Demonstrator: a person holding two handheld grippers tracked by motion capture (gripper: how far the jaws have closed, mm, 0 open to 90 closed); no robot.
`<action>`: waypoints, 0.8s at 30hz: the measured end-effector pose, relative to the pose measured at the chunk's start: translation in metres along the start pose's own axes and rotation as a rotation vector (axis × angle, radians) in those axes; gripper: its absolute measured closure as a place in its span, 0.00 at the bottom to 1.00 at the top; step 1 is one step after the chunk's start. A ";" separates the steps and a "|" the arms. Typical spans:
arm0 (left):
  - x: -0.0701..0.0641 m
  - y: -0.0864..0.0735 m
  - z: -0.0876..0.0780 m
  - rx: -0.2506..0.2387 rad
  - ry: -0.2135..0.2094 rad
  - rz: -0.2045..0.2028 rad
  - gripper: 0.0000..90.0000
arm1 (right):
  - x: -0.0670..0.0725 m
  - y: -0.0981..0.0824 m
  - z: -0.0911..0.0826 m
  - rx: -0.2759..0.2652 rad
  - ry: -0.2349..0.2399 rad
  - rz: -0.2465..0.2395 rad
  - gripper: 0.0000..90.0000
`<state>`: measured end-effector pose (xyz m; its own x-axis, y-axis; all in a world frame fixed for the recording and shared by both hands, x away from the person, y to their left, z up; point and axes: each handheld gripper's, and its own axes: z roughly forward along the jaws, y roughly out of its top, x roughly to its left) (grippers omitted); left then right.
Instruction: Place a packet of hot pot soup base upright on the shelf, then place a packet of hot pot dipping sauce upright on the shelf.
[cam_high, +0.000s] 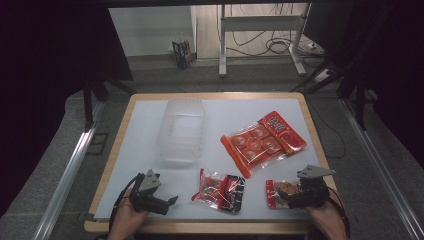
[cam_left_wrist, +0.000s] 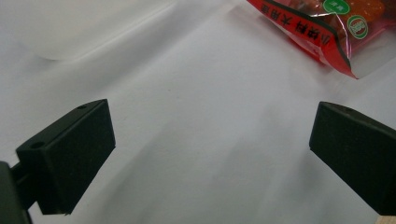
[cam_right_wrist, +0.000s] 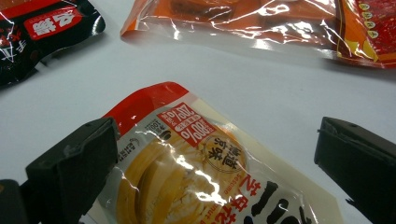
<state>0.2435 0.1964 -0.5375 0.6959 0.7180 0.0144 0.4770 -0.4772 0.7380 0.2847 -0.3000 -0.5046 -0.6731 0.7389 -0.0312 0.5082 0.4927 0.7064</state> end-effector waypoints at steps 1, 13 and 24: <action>0.000 0.000 0.000 0.003 -0.001 0.004 0.00 | 0.000 0.000 0.000 0.002 0.000 0.004 0.00; -0.002 0.000 0.002 0.020 -0.002 0.019 0.00 | 0.000 0.001 0.000 0.004 0.003 0.011 0.00; -0.002 0.000 0.002 0.018 -0.001 0.018 0.00 | -0.001 0.003 0.000 -0.014 -0.008 0.027 0.00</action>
<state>0.2430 0.1942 -0.5389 0.7051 0.7086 0.0266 0.4742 -0.4991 0.7253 0.2864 -0.2992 -0.5022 -0.6552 0.7553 -0.0177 0.5185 0.4665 0.7166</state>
